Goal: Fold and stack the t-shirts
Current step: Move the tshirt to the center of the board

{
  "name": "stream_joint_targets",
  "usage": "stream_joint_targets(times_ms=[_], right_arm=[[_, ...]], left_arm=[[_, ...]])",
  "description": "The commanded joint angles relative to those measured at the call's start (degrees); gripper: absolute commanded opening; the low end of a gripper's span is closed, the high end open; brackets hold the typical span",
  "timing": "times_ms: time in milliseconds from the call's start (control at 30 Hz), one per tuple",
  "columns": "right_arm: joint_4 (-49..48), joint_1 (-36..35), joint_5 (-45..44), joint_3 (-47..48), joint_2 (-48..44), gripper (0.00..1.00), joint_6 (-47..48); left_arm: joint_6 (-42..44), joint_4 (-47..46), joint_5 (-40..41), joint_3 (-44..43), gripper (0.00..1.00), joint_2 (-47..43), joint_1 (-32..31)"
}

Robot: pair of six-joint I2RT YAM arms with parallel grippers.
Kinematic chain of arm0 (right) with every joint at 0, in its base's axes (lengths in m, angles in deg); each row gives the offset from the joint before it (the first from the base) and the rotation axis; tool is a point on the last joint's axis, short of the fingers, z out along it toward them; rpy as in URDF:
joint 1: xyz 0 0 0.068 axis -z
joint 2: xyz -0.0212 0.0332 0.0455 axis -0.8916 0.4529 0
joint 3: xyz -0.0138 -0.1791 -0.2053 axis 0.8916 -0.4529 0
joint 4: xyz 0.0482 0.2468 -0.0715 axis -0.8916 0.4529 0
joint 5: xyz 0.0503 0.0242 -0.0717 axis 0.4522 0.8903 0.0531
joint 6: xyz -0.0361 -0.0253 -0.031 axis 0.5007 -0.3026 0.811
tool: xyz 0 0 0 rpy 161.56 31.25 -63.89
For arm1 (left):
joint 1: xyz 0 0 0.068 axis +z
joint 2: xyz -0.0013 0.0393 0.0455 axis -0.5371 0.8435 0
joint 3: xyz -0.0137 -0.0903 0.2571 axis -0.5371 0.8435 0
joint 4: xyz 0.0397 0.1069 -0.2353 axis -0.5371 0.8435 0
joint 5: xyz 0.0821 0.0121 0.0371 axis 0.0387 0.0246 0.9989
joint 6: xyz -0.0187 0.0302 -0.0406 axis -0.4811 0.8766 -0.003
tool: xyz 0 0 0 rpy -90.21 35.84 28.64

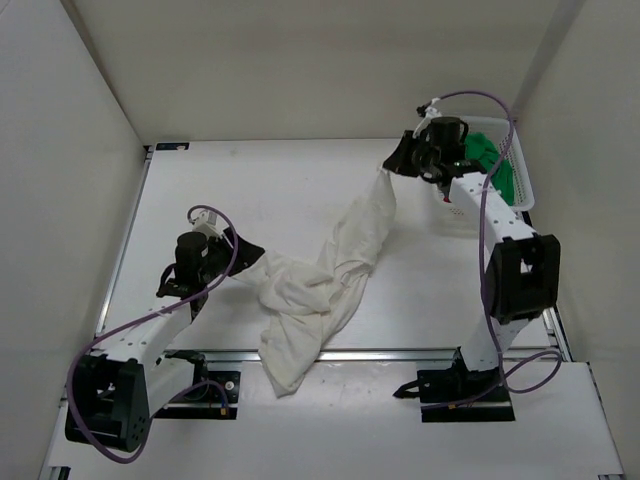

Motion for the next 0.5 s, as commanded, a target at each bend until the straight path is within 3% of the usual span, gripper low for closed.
stream_joint_targets(times_ms=[0,67,100,200,267,300,433,467], right_arm=[[-0.81,2.72,0.17,13.53,4.81,0.0,-0.54],[2.44,1.5,-3.07,16.36,6.06,0.1,0.69],[3.06,0.88,-4.57,16.46,5.72,0.23,1.13],[8.15,-5.51,-15.46,17.96,3.08,0.5,6.74],[6.95,-9.29,-21.61,12.12,-0.77,0.55,7.55],[4.94,-11.15,-21.55,10.33,-1.66,0.54,7.55],[-5.34,-17.56,-8.73,-3.36,-5.19,0.18,4.75],[-5.98,-20.45,-5.58,-5.49,-4.4,0.09,4.65]], left_arm=[[1.63,4.24,4.93,-0.03,0.57,0.32,0.35],[1.98,5.13,7.65,0.41,0.6,0.67,0.0],[2.15,5.65,7.93,0.5,0.59,0.59,0.18],[1.02,6.19,9.78,2.69,0.6,-2.21,1.85],[-0.56,5.22,8.56,3.23,0.57,-3.8,4.21],[-0.31,5.39,7.59,2.53,0.57,-3.72,4.22],[1.98,11.54,4.17,-8.61,0.57,-0.04,5.1],[1.46,11.46,2.59,-11.6,0.57,0.75,7.71]])
